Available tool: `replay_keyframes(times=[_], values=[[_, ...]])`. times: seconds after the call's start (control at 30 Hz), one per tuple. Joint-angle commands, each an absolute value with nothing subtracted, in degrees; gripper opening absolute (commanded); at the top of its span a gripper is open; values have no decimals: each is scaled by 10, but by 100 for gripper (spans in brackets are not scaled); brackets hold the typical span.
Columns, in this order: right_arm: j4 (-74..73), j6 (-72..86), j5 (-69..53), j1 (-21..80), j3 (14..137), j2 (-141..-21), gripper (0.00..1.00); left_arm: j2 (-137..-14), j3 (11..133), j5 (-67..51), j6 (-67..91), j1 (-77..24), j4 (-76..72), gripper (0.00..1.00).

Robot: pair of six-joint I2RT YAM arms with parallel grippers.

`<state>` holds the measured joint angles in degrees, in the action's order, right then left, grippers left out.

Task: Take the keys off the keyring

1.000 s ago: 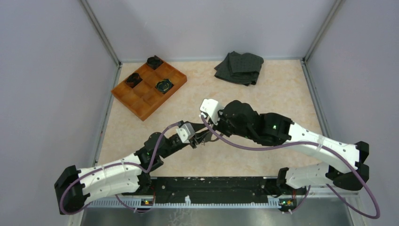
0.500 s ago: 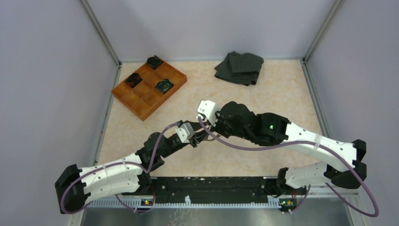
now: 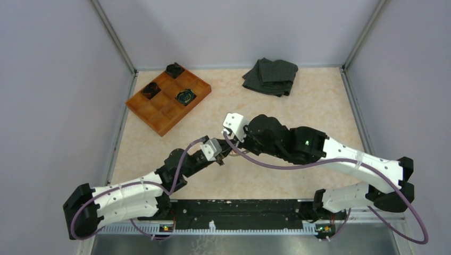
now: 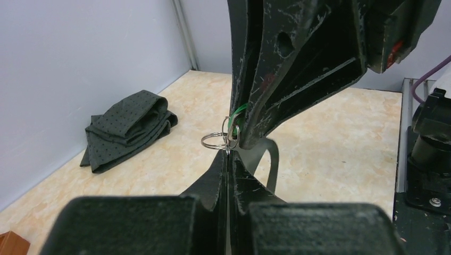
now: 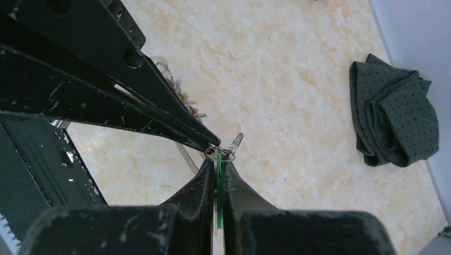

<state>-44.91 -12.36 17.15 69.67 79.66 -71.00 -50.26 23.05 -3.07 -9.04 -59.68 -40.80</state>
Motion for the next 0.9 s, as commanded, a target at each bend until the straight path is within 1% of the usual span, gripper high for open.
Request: replay_keyframes(times=[0.0, 0.1, 0.5, 0.87], values=[[-438, -115, 212, 708, 835, -715, 0, -507, 246, -40, -103, -598, -453, 0], [-448, -113, 250, 705, 845, -719, 0, -504, 244, -52, -103, -597, -447, 0], [-482, -113, 286, 673, 811, -722, 0, -475, 217, -70, -96, -599, -464, 0], [-472, -125, 229, 670, 809, -719, 0, -477, 206, -74, -90, -599, -485, 0]])
